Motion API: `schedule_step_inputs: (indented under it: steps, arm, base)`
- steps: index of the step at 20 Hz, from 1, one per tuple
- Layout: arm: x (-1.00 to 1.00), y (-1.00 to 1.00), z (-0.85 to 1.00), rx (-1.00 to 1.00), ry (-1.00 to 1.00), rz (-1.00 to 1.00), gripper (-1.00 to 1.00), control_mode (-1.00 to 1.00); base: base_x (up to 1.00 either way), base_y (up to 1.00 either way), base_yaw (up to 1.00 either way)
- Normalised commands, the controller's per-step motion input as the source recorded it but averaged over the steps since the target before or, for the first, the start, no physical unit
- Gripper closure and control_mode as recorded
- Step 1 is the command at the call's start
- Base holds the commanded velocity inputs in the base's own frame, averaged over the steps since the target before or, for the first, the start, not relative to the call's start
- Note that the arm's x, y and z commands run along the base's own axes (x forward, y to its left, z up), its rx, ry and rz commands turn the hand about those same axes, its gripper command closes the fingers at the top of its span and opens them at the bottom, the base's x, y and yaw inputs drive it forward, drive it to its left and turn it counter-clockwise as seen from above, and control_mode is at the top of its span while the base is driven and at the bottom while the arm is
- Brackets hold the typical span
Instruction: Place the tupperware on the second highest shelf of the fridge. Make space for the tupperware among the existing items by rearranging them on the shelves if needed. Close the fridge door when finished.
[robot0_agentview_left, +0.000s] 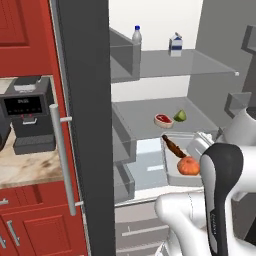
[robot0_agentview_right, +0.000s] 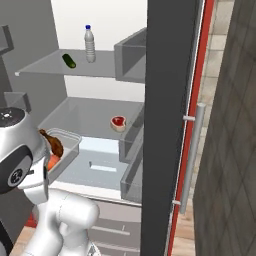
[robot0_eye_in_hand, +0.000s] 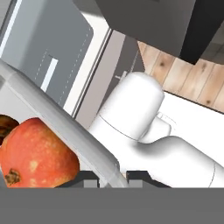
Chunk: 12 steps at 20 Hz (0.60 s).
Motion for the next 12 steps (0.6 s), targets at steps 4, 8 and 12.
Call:
schedule_step_inputs:
  steps: [4, 8, 12]
  arm:
    - [0.00, 0.00, 0.00, 0.00, 0.00, 0.00, 1.00, 1.00]
    - [0.91, 0.09, 0.00, -0.05, -0.04, 0.05, 1.00, -1.00]
    - [1.00, 0.03, 0.00, -0.03, -0.03, 0.05, 1.00, -1.00]
  base:
    - [0.65, -0.03, 0.08]
    - [0.00, 0.00, 0.00]
    - [0.00, 0.00, 0.00]
